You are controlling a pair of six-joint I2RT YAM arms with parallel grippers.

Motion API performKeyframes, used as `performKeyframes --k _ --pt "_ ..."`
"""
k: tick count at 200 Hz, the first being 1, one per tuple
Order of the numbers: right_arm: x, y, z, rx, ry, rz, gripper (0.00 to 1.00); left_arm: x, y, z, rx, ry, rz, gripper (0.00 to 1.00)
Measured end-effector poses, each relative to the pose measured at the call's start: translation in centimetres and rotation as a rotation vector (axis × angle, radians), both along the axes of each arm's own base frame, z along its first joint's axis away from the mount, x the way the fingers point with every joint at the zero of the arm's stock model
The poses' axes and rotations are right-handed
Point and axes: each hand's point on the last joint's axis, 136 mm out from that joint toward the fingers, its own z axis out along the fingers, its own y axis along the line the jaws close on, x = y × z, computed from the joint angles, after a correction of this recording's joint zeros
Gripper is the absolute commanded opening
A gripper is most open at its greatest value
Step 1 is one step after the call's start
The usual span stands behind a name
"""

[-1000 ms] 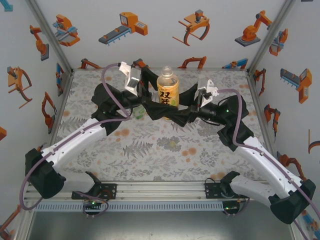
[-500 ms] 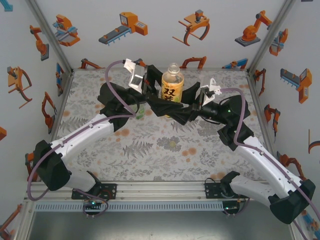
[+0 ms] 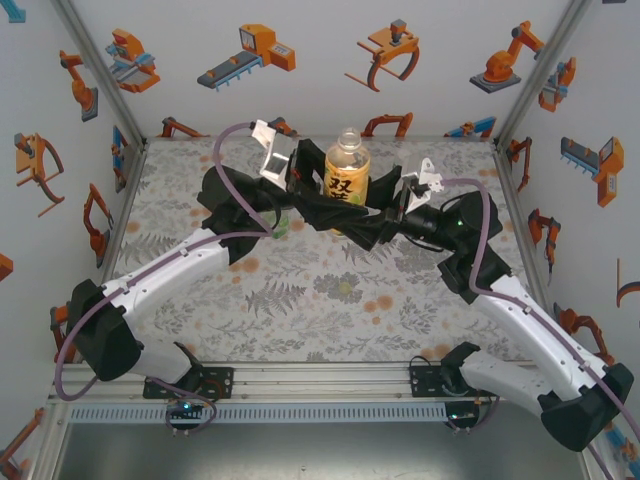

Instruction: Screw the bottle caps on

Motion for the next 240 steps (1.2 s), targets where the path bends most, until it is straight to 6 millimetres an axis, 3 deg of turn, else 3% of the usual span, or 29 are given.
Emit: performKeyframes --k 24,54,74,152,172,190,240 --pt "0.0 -0.1 -0.2 -0.011 0.0 -0.007 0.1 0.0 -0.1 -0.2 0.007 0.003 -0.001 0.42" --pt "0.2 -0.1 -0.6 -0.025 0.006 -0.018 0.58 0.1 -0.2 -0.6 0.02 0.009 0.003 0.41" --pt "0.3 -0.1 -1.0 -0.038 0.014 -0.03 0.68 0.2 -0.2 -0.9 0.031 0.005 0.016 0.41" --pt "0.4 -1.1 -2.8 -0.083 0.054 -0.1 0.71 2.5 2.0 -2.0 0.083 0.016 0.159 0.41" --pt "0.8 -1.3 -4.1 -0.118 0.088 -0.132 0.68 3.5 3.3 -2.4 0.114 0.021 0.219 0.4" --pt "1.4 -1.5 -5.3 -0.152 0.124 -0.167 0.64 4.2 4.5 -2.9 0.163 0.019 0.278 0.32" --pt "4.4 -1.8 -10.4 -0.285 0.293 -0.304 0.52 6.7 7.9 -7.2 0.385 0.075 0.417 0.22"
